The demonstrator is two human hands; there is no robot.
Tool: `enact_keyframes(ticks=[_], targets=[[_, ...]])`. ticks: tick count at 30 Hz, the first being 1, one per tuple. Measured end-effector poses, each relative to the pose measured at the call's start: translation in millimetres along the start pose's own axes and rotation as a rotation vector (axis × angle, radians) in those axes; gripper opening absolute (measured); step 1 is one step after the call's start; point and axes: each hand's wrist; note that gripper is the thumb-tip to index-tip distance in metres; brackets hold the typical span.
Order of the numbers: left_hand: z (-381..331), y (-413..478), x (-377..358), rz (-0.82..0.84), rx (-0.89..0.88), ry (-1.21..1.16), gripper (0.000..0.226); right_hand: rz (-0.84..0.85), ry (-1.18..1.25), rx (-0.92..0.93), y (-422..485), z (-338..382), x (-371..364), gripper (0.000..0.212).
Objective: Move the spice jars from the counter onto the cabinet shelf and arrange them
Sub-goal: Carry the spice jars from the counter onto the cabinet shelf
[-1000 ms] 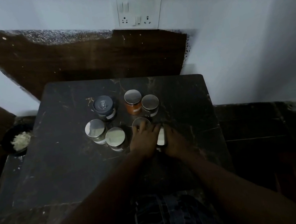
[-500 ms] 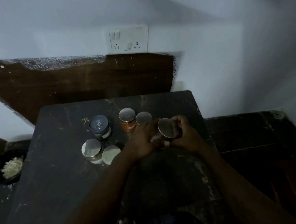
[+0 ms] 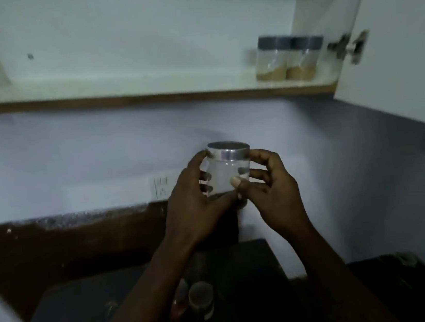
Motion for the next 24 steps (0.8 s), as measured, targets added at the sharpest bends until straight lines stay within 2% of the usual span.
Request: enact_keyframes(ticks=[5, 12, 18, 21, 24], targets=[[-58.9, 80.4, 9.3, -0.141, -0.125, 0.154, 0.101, -0.089, -0.017, 0.174, 71.3, 62.7, 0.5, 0.066], [-105.1, 171.9, 11.2, -0.149, -0.228, 0.199, 0.103, -0.164, -0.065, 0.306, 163.9, 110.1, 22.5, 0.065], [-107.3, 238.2, 5.3, 0.004, -0.191, 0.269, 0.106, -0.147, -0.261, 0.285, 235.2, 97.9, 30.1, 0.068], [-97.6, 254.5, -3.7, -0.02, -0.167, 0.329, 0.098, -0.136, -0.276, 0.268, 251.1, 77.6, 26.2, 0.056], [-85.9, 264.9, -17.2, -0.073, -0.118, 0.361, 0.087, -0.138, -0.325, 0.24, 262.2, 61.9, 25.9, 0.072]])
Point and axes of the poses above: each hand's wrist, its own y-axis towards the middle knuckle, its own x-axis out of the back of the hand, z = x × y, and after that the axes turned 3 degrees about y, right-handed
